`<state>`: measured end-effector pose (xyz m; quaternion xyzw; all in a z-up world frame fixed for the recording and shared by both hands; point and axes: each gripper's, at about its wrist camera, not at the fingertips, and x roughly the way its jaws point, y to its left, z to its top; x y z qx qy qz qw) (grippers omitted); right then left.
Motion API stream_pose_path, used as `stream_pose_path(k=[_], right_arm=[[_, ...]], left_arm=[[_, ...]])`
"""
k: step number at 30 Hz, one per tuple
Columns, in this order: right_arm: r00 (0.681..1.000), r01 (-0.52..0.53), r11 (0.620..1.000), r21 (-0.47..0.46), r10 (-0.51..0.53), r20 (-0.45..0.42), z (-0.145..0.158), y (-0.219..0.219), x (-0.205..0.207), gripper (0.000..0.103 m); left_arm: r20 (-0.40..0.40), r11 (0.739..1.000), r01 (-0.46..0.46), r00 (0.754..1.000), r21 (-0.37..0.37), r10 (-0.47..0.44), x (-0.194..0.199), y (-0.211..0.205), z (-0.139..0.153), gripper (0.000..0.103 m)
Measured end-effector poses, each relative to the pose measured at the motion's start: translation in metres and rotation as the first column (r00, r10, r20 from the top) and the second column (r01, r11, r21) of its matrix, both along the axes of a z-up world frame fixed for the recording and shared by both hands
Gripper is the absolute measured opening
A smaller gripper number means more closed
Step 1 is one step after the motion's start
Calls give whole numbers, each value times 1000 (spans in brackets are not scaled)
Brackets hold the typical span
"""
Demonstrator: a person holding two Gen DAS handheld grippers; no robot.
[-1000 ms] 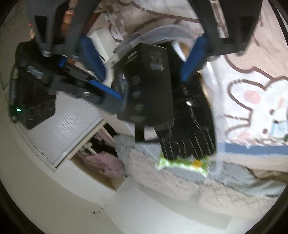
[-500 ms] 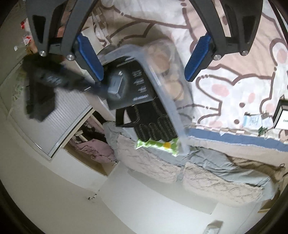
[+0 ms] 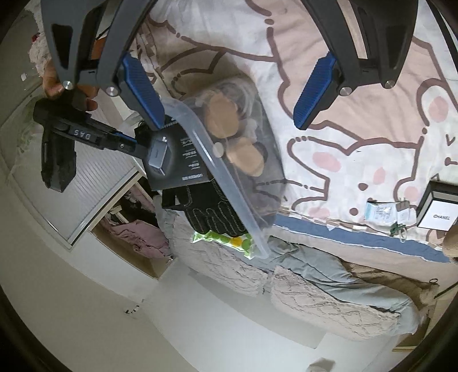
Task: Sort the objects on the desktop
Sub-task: 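Lower the black box into the bin with the right gripper while the left gripper opens, then open the right gripper and withdraw both tools from the bin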
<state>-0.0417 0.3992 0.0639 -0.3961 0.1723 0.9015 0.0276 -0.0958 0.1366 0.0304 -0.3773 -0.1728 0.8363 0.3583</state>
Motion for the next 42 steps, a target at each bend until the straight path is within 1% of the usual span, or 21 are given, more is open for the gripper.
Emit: stream_pose_path(k=[3, 4, 8, 10, 18, 23, 29, 30, 32, 34, 36, 38, 40, 41, 42], right_arm=[[999, -6, 997, 80, 3, 36, -1, -14, -2, 38], [999, -12, 995, 101, 7, 49, -1, -18, -1, 42], [997, -21, 978, 210, 4, 80, -5, -29, -5, 42], [996, -20, 969, 247, -2, 85, -7, -33, -10, 43], [994, -30, 956, 290, -3, 112, -12, -38, -23, 46], [992, -27, 963, 268, -8, 129, -15, -30, -24, 48], [992, -22, 959, 282, -14, 125, -14, -33, -25, 49], [993, -17, 961, 278, -17, 118, -12, -33, -24, 52], [997, 2, 964, 266, -24, 79, -7, -33, -20, 56], [1000, 3, 976, 217, -10, 29, -1, -35, -13, 71], [1000, 19, 982, 190, -16, -18, 4, -37, -5, 79], [997, 41, 979, 199, -26, -78, 9, -42, 4, 81], [991, 60, 977, 203, -34, -131, 12, -47, 12, 94], [988, 67, 976, 206, -36, -153, 13, -48, 15, 96], [983, 77, 974, 215, -38, -180, 13, -51, 19, 101]], left_arm=[[-3, 1000, -8, 1000, -6, 8, 0, -8, -2, 92], [-3, 1000, -10, 1000, -6, 10, 0, -11, -3, 92], [3, 1000, -23, 1000, -1, 23, -1, -20, -8, 92], [12, 1000, -27, 1000, 4, 27, -2, -23, -11, 92], [26, 999, -43, 999, 6, 43, -6, -37, -19, 92], [34, 998, -54, 998, 12, 53, -7, -44, -21, 92], [35, 998, -59, 998, 12, 58, -5, -51, -22, 92], [32, 998, -59, 998, 11, 58, -5, -52, -21, 92], [25, 998, -60, 998, 8, 60, -4, -56, -21, 92], [19, 998, -64, 998, 5, 64, -5, -59, -20, 92], [13, 998, -70, 997, 1, 70, -6, -64, -19, 92], [5, 997, -77, 997, 1, 77, -7, -68, -17, 92], [0, 996, -85, 996, 0, 85, -8, -73, -16, 92], [-2, 996, -91, 996, -1, 91, -8, -75, -15, 93], [-4, 995, -99, 995, -2, 99, -9, -78, -15, 96]])
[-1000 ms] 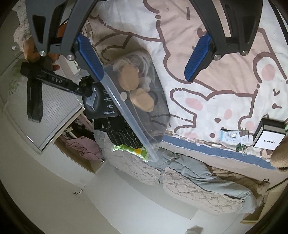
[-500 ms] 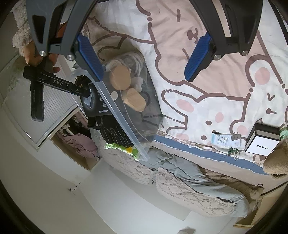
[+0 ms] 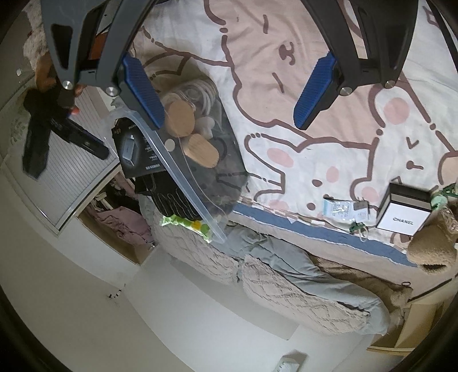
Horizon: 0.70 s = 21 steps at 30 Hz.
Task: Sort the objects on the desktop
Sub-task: 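Open the right gripper and withdraw both tools from the bin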
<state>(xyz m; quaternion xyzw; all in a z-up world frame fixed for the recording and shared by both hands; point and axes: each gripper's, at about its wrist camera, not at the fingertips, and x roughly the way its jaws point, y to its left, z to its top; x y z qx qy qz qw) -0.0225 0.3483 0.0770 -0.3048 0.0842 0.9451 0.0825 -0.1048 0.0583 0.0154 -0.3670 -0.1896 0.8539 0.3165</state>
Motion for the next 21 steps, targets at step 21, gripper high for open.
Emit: stream_pose_path(k=[21], right_arm=[[961, -182, 981, 62, 191, -200, -15, -110, -6, 103]], left_arm=[[-141, 951, -260, 961, -166, 238, -22, -79, -7, 103]])
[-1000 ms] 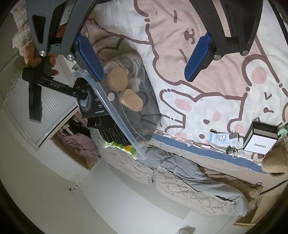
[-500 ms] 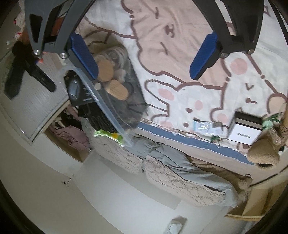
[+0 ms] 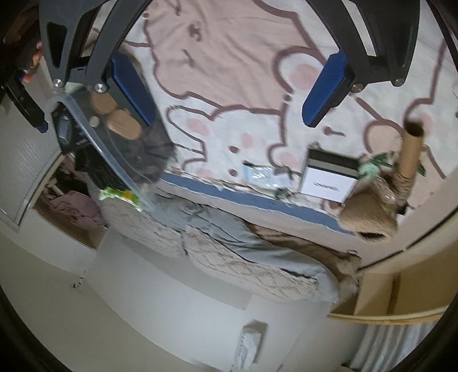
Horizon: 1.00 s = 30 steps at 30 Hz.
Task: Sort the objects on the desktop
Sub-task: 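Open the right gripper and withdraw both tools from the bin, then move the right tool down onto the white CHANEL box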
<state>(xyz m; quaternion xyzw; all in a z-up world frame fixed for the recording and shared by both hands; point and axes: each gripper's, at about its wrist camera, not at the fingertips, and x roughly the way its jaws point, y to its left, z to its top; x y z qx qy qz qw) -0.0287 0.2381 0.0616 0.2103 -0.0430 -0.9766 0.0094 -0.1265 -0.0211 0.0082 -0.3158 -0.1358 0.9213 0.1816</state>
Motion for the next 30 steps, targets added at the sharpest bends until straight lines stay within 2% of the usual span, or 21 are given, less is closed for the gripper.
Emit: stream_pose_path(k=[5, 12, 16, 19, 23, 26, 30], right_arm=[[997, -63, 998, -14, 64, 44, -13, -31, -30, 103], [990, -111, 991, -68, 116, 77, -33, -65, -72, 103], [988, -114, 985, -128, 127, 93, -46, -82, -100, 103], [982, -113, 984, -139, 131, 133, -52, -95, -125, 103], [957, -112, 986, -122, 140, 253, -62, -117, -171, 103], [930, -143, 970, -195, 199, 308, -69, -130, -205, 103], [903, -128, 956, -262, 221, 368, -81, -148, -251, 103]], left_arm=[[-32, 998, -56, 998, -2, 56, -9, -25, -1, 103], [-74, 989, -136, 989, -56, 131, -22, -52, -10, 103], [-67, 984, -161, 986, -83, 155, -30, -61, -23, 103], [-42, 980, -188, 982, -66, 185, -34, -71, -35, 103], [-28, 971, -219, 976, -100, 217, -36, -84, -48, 101], [-20, 963, -237, 971, -127, 236, -40, -95, -56, 101], [22, 954, -274, 960, -122, 279, -47, -117, -68, 101]])
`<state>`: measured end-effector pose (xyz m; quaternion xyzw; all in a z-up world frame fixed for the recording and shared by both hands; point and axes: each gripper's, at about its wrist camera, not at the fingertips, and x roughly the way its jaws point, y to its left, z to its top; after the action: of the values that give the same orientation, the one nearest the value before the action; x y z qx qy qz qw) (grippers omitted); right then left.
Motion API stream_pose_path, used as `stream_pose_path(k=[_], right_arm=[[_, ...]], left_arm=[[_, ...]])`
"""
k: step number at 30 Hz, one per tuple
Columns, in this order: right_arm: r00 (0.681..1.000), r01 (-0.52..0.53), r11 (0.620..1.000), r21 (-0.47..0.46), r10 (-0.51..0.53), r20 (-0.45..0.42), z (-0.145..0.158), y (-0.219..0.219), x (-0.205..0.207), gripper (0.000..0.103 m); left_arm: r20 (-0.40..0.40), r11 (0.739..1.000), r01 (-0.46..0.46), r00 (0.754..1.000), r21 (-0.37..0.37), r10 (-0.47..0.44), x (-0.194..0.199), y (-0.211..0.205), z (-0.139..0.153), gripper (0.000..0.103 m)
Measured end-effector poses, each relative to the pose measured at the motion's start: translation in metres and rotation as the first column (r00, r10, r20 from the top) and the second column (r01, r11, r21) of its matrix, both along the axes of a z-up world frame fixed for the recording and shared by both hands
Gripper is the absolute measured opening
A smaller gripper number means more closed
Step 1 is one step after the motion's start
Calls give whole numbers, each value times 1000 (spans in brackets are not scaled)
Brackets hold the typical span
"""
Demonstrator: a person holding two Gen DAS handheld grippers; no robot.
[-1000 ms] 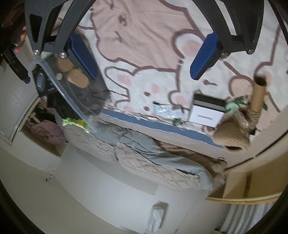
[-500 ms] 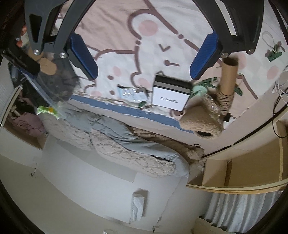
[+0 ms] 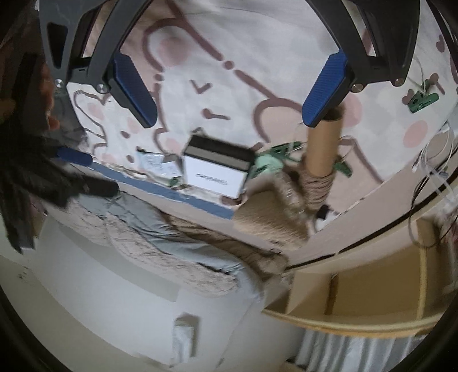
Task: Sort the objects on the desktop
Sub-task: 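Move the right tool down onto the white CHANEL box, then close the left gripper on the CHANEL box while the right gripper lets go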
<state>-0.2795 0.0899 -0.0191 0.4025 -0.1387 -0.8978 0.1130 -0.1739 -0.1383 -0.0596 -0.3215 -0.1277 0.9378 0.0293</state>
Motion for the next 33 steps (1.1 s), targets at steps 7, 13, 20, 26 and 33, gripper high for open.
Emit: stream_pose_path(k=[7, 13, 20, 26, 33], right_arm=[[991, 72, 994, -77, -62, 119, -29, -17, -77, 76], [989, 79, 997, 17, -81, 126, -52, -50, -124, 58], [992, 14, 988, 156, -33, 120, -70, -86, -161, 58], [986, -11, 994, 111, -8, 165, -93, -74, -171, 58], [970, -159, 985, 74, 142, 197, -95, -76, -128, 57]], left_arm=[[7, 995, -56, 998, 87, 55, -1, -29, -3, 101], [-4, 992, -1, 1000, 126, 1, -2, -23, -1, 101], [85, 973, 14, 996, 232, -35, -10, -32, -15, 91], [117, 971, -4, 993, 241, -25, -15, -37, -23, 89], [200, 978, 0, 979, 210, -43, -17, -36, -36, 67]])
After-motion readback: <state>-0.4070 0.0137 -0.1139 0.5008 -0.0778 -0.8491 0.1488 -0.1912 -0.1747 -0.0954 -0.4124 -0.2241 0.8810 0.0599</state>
